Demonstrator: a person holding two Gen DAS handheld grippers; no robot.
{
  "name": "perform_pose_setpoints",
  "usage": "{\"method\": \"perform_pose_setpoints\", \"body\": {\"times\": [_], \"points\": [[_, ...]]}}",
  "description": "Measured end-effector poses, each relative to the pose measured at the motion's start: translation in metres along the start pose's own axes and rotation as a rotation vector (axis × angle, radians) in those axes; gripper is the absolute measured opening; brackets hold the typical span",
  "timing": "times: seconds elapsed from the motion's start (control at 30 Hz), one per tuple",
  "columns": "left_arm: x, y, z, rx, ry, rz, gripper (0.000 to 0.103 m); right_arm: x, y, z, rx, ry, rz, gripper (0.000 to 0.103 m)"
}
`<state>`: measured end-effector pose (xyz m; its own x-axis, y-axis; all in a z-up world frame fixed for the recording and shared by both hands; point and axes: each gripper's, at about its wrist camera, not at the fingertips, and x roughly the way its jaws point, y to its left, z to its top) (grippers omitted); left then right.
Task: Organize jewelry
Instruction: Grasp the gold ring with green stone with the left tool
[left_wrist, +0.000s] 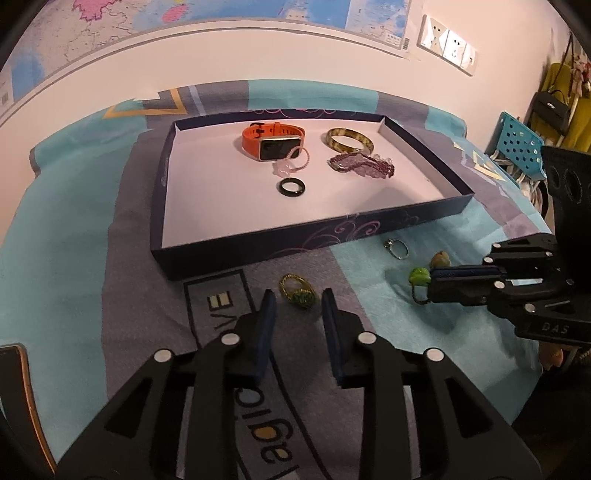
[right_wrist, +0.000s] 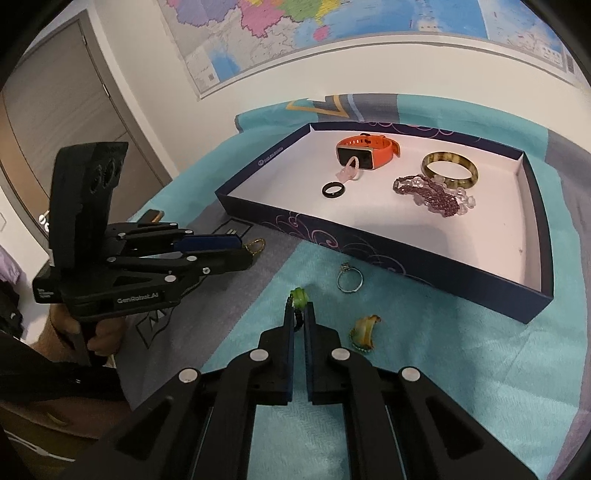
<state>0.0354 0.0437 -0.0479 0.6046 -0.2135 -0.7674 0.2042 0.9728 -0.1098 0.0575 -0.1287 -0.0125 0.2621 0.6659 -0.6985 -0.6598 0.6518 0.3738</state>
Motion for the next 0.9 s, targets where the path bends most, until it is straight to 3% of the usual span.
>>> {"method": "perform_pose_setpoints", "body": {"times": [0.17, 0.33, 0.9], "points": [[0.006, -0.004, 0.004, 0.016, 0.007, 0.008, 0.025, -0.001, 0.001, 0.001, 0.002, -0.007, 0.000, 0.004], [0.006, -0.005, 0.004, 0.016, 0.011, 0.008, 0.014, -0.006, 0.000, 0.002, 0.007, -0.024, -0.001, 0.004], [-0.015, -0.010, 0.007, 0.009, -0.045, -0.038, 0.014, -0.023, -0.006, 0.008, 0.031, -0.075, -0.007, 0.004]]}}
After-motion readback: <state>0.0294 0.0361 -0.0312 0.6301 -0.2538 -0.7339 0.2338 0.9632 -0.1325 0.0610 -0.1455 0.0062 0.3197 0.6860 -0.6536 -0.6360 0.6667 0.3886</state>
